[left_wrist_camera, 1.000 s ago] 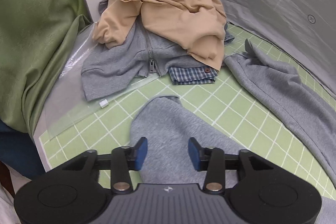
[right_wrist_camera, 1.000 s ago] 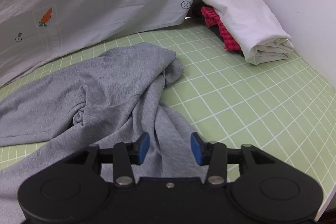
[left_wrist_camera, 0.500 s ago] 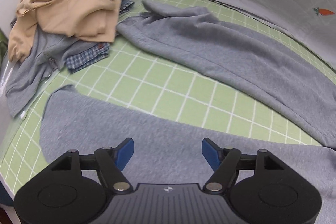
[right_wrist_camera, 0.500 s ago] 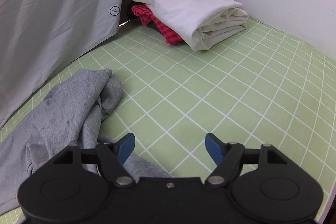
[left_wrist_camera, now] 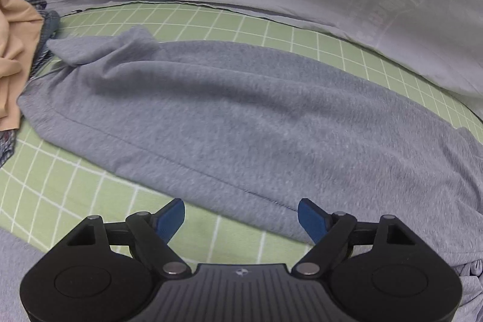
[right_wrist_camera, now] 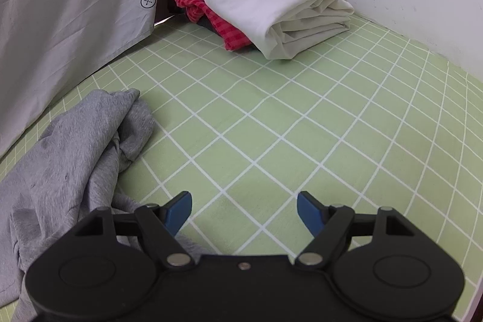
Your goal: Fold clothes
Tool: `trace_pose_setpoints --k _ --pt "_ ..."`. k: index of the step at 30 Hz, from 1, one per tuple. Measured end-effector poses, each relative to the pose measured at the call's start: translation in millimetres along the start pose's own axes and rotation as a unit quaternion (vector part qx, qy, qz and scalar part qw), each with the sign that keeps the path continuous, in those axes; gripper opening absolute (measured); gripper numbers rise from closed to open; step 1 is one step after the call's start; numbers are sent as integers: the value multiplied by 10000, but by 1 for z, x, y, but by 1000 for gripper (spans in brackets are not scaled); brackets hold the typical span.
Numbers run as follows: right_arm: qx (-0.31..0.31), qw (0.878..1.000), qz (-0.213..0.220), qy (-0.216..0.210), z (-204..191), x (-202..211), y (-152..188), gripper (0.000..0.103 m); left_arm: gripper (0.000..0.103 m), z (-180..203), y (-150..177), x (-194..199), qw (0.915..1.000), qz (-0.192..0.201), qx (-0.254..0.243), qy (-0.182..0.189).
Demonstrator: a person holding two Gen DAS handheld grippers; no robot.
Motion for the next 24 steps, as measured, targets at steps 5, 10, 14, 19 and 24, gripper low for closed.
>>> trace_pose_setpoints --k 5,10,14,19,24 --pt "-86 9999 -50 124 0 -6 -1 77 82 20 -1 -19 9996 -135 -239 -96" --pt "-52 9997 -50 246 0 -6 0 77 65 26 1 -16 9987 93 -479 -130" --pt "108 9993 -36 359 -2 -6 2 77 5 33 -1 -11 9973 298 -676 -12" --pt "209 9993 28 295 -11 1 2 77 4 5 -12 10 9978 613 -257 18" --pt "349 9991 80 215 -19 6 4 77 4 -66 -31 72 9887 1385 370 -446"
Point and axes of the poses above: each gripper's, at about its wrist camera, not at the fingertips, and x roughly against the way its jaws point, z to its right, y to its underside, the point moved 6 cm from there along -x, roughly the way its jaws point, and after that the axes turned 7 degrees about -x, right-handed, at the moved point
